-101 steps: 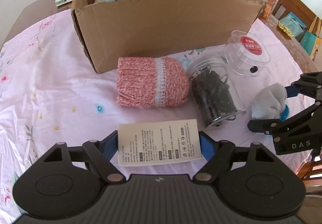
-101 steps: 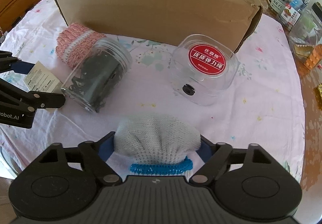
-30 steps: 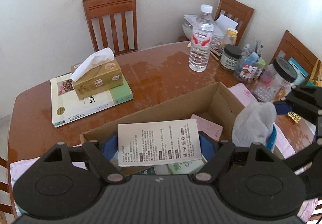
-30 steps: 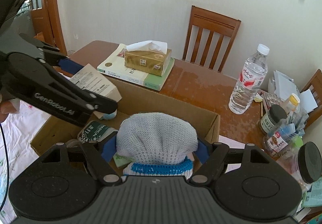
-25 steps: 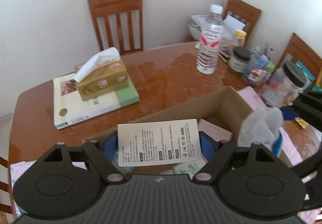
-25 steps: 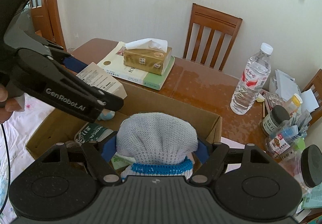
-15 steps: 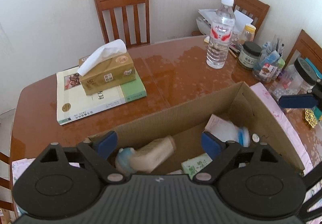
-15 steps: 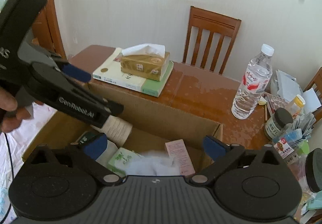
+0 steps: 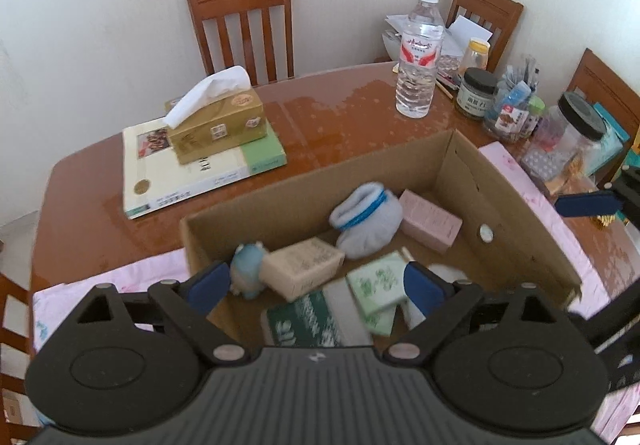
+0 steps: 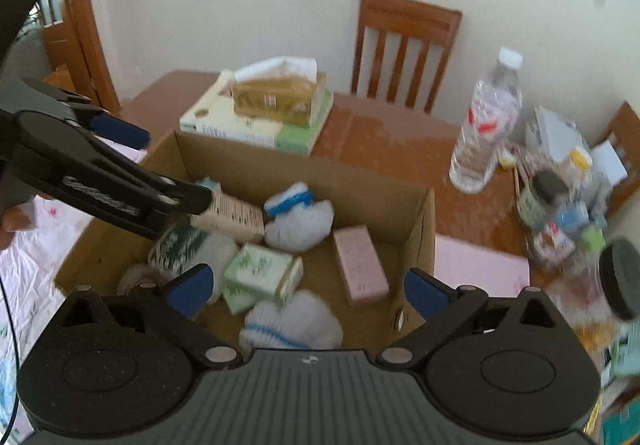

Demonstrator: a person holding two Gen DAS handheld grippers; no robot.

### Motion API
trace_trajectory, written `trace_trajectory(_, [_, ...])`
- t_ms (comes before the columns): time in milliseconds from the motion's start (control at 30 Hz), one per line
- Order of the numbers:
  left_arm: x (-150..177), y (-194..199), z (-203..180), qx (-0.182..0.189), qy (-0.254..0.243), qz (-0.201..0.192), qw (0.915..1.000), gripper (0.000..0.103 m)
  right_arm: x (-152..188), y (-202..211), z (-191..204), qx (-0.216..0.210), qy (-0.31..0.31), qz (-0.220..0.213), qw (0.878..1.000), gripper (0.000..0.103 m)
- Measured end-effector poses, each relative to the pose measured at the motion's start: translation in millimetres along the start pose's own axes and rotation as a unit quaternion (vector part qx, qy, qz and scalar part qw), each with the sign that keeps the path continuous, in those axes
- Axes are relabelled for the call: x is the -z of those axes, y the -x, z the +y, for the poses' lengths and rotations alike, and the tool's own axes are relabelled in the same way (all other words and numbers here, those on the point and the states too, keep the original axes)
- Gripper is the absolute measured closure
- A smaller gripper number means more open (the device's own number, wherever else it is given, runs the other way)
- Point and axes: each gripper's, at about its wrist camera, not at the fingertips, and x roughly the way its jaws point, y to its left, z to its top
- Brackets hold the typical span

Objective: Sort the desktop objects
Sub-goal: 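Withdraw both open tools from the box back over the table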

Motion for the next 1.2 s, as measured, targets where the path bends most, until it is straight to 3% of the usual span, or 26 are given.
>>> trace_trajectory(367, [55, 52, 1, 0.009, 0.003, -0.024, 0.9997, 0.008, 35, 25, 18, 0.017, -0.041, 0.022, 0.999, 0.0])
trace_trajectory(567, [81, 73, -7, 0.001, -0.01, -0.038, 0.9992, 0.008, 54, 43, 23, 0.027, -0.093, 0.026, 0.995, 0.0])
trace_trajectory(767, [105, 85, -13, 0.028, -0.012, -0.05, 0.9983, 0.005, 77, 62, 30, 0.059, -0.129, 0.023, 0.99, 0.0])
trace_trajectory(933, [122, 88, -22, 0.014, -0.027, -0.062, 0.9976, 0.004, 92, 72, 37, 0.081, -0.141, 0.024, 0.986, 0.0])
trace_trajectory(1200, [152, 89, -27, 0.037, 0.004, -0.045, 0.9983, 0.004, 122, 86, 44, 0.104, -0.161, 0.029, 0.981, 0.0])
